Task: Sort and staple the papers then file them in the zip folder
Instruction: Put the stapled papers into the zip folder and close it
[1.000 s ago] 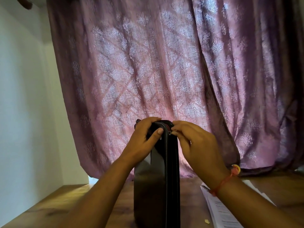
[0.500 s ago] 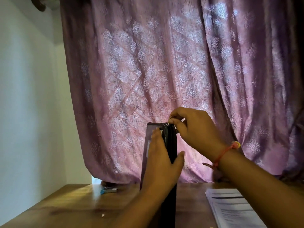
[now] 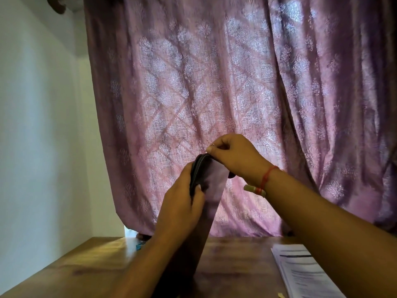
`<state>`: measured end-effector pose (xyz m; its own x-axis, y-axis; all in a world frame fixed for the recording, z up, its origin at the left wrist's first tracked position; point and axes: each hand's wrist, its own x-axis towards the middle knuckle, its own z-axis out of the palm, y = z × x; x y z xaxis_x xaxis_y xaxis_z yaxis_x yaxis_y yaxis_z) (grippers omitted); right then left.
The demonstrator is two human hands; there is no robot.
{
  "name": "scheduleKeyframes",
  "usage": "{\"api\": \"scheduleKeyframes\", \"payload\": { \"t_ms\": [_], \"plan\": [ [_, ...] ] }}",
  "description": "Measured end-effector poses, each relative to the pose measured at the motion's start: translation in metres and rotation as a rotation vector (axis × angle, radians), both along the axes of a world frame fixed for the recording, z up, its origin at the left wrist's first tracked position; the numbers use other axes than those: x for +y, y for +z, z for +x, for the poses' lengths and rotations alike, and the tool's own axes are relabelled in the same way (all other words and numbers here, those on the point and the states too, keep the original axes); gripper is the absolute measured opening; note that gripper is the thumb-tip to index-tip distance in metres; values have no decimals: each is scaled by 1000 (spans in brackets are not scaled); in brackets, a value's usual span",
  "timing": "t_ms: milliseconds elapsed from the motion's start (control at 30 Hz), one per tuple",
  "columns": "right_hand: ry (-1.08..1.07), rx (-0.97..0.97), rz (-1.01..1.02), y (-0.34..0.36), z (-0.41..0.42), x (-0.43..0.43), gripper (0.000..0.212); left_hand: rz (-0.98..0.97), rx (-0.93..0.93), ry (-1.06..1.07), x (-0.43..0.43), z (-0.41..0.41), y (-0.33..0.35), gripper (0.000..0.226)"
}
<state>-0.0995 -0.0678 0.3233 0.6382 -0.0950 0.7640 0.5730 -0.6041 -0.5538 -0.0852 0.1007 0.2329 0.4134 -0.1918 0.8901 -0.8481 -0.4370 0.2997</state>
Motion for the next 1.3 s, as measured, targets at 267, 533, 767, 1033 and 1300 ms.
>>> {"api": "scheduleKeyframes", "payload": {
  "t_ms": [267,533,767,1033,1300],
  "plan": [
    [43,183,10,9,9,4,19,-80,-25,4,12,-1,-17,53],
    [-1,189,-47,9,33,5,21,-180,-49,4,7,-15,-36,55],
    [20,158,-26,-1,61,2,13,-169,-232,57,7,-28,-58,52],
    [137,22,230,-2,68,-3,10,-144,-365,120,10,-35,-78,53],
    [166,-88,301,9,62,-3,11,-142,-404,124,8,-41,-92,55]
  ]
}}
